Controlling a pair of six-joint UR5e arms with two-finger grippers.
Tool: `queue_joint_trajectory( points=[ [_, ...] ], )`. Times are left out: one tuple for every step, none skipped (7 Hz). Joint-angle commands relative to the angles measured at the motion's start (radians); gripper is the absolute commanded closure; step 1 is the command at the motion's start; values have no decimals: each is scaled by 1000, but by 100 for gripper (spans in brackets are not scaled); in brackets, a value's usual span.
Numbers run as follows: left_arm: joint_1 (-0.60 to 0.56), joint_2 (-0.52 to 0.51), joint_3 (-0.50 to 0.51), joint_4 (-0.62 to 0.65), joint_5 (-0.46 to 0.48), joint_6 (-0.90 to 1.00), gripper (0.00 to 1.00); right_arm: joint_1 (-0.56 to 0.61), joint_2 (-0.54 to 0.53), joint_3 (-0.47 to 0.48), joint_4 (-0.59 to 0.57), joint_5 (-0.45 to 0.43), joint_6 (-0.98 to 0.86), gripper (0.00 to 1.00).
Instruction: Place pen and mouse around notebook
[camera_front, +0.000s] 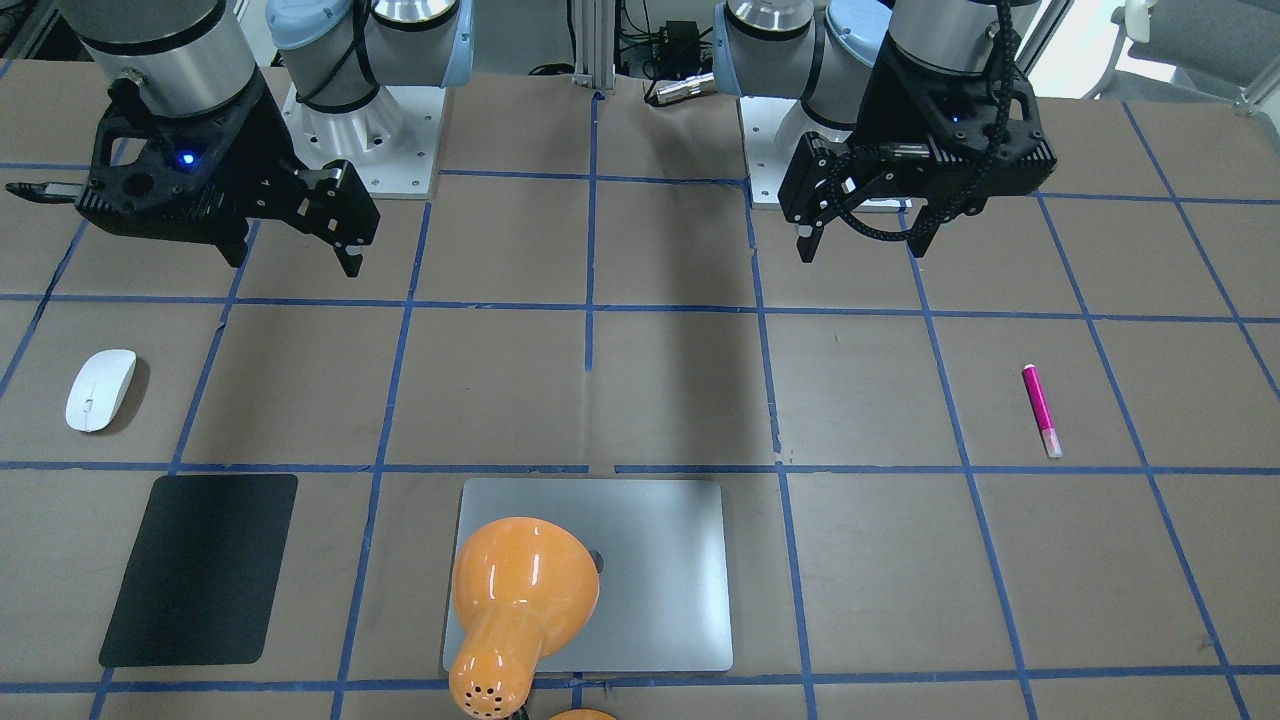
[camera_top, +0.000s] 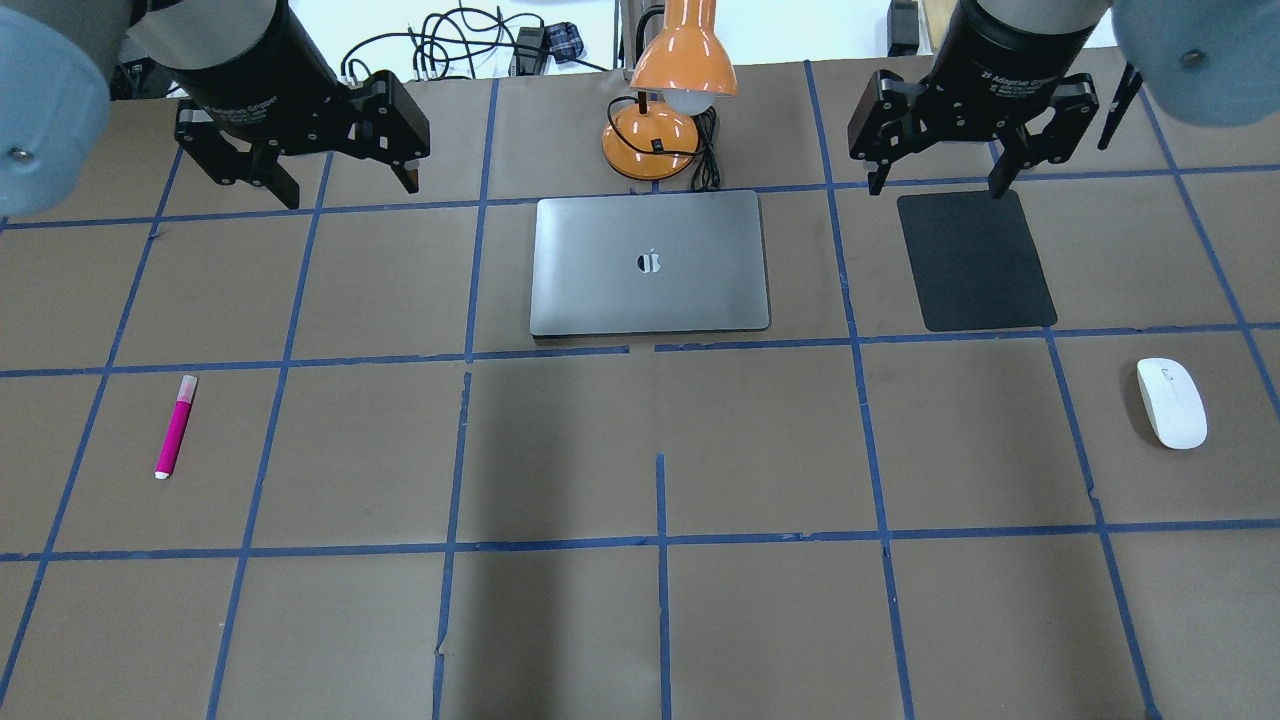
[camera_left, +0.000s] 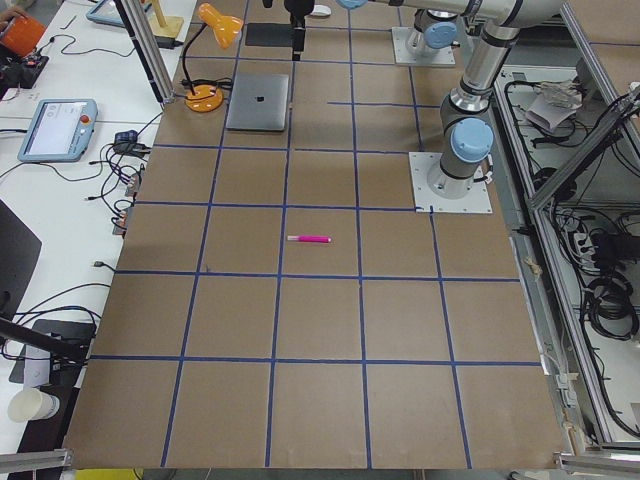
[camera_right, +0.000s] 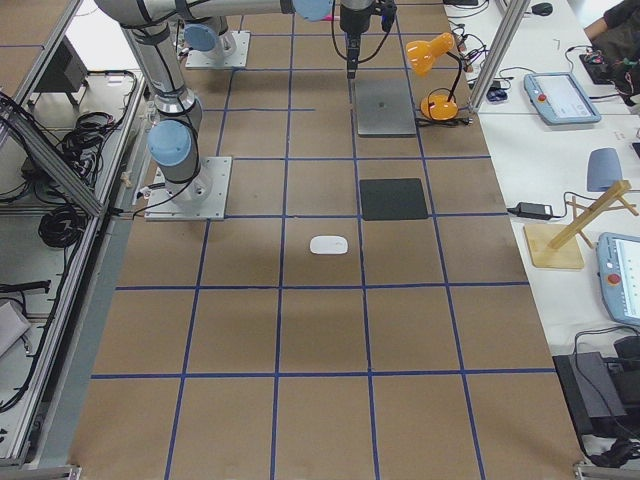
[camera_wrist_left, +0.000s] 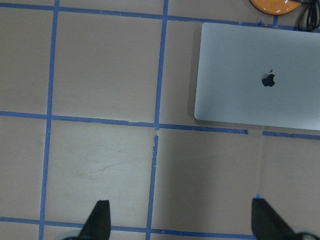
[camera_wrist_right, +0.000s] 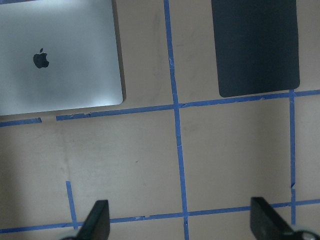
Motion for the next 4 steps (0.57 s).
queue_joint_trajectory(
  points=[
    [0,3,-6,2,-2,-2,0,0,-6,11,1,6,2,0],
    [0,3,-7,2,-2,-2,0,0,-10,18,-6,15,-9,0],
    [2,4,-7,2,-2,7,0,0,-13,16,-4,16,-32,0],
    [5,7,-9,5,-2,7,0,0,-9,17,4,16,-71,0]
  ],
)
